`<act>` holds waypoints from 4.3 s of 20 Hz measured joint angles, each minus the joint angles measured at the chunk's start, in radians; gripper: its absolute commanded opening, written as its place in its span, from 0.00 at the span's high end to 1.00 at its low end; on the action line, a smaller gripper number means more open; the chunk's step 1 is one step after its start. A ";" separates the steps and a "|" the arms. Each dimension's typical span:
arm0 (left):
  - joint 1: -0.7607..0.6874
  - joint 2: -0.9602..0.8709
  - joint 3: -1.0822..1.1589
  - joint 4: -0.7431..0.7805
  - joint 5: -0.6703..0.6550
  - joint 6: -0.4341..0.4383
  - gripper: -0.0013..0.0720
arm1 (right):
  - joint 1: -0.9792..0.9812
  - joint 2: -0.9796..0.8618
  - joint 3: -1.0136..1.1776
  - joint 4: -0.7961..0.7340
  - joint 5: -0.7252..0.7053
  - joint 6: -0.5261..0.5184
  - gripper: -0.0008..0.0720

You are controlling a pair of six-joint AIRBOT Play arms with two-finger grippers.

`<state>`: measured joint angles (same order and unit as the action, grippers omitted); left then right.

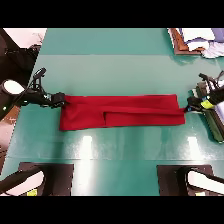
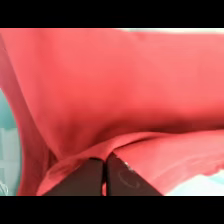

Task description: Fold the shirts.

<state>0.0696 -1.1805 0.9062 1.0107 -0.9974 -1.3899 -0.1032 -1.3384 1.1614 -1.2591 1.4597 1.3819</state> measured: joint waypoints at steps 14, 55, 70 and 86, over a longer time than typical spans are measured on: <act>0.000 -0.072 0.165 -0.008 -0.055 0.002 0.33 | -0.142 -0.260 0.175 0.350 -0.013 -0.117 0.37; -0.700 -0.587 0.546 -0.171 0.164 -0.027 0.95 | 0.201 -0.008 0.385 0.678 0.093 -0.099 0.97; -0.576 -0.487 0.548 -0.018 0.027 -0.027 0.95 | 0.515 -0.188 0.641 0.682 0.069 -0.076 0.96; -0.079 -0.062 0.548 0.235 -0.171 0.001 0.95 | 0.998 -0.607 0.811 0.692 -0.414 -0.197 0.36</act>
<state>-0.0093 -1.2423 1.4540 1.2457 -1.1683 -1.3888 0.8948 -1.9450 1.9728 -0.5667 1.0454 1.1851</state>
